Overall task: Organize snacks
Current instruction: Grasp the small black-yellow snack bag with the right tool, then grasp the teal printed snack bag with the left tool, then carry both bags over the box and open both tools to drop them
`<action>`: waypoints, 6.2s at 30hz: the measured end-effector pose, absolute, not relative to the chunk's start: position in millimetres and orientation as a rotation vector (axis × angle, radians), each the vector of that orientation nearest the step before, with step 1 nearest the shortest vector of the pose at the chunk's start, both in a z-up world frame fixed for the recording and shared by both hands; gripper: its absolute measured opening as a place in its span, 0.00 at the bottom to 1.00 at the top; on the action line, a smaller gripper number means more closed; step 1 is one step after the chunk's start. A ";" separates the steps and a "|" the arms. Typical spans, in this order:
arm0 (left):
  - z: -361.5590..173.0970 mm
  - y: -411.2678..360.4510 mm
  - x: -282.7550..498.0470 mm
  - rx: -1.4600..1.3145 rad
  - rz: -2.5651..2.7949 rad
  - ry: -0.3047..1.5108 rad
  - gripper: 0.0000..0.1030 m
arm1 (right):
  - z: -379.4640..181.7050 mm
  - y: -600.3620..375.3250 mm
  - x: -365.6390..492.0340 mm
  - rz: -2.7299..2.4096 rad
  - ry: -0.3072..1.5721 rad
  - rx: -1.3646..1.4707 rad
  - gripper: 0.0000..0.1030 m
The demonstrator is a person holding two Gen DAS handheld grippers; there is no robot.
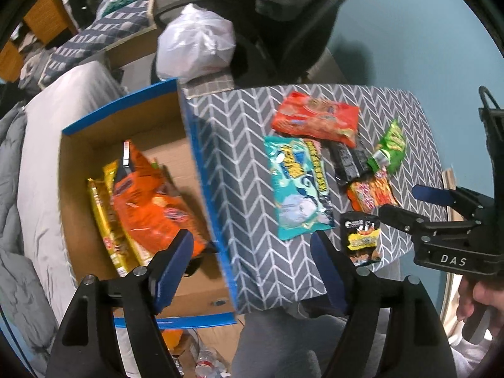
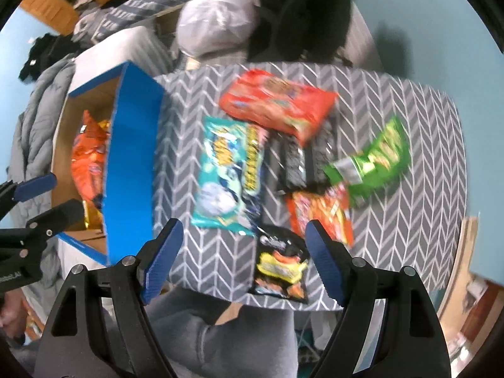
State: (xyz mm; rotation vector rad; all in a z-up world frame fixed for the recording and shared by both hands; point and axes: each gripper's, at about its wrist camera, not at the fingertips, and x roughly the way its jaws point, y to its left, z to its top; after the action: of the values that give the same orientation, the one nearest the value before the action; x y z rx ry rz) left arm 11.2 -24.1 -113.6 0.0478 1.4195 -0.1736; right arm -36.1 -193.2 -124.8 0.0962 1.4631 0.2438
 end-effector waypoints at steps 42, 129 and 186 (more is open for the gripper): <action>-232.2 -79.8 11.2 0.094 -0.159 1.635 0.76 | -267.9 -221.3 -77.1 0.137 1.626 0.130 0.77; -261.1 -91.5 15.8 0.193 -0.168 1.518 0.60 | -246.7 -174.8 -109.5 0.186 1.533 0.049 0.54; -153.7 147.9 -10.5 -0.234 0.217 1.358 0.60 | -117.4 37.3 15.9 0.702 1.335 -0.186 0.55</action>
State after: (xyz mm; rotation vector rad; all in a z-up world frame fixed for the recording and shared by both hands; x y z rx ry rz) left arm -10.5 147.9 -153.7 -0.2345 1.3584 0.2166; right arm 15.9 37.3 -117.4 -0.1856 1.3349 0.7025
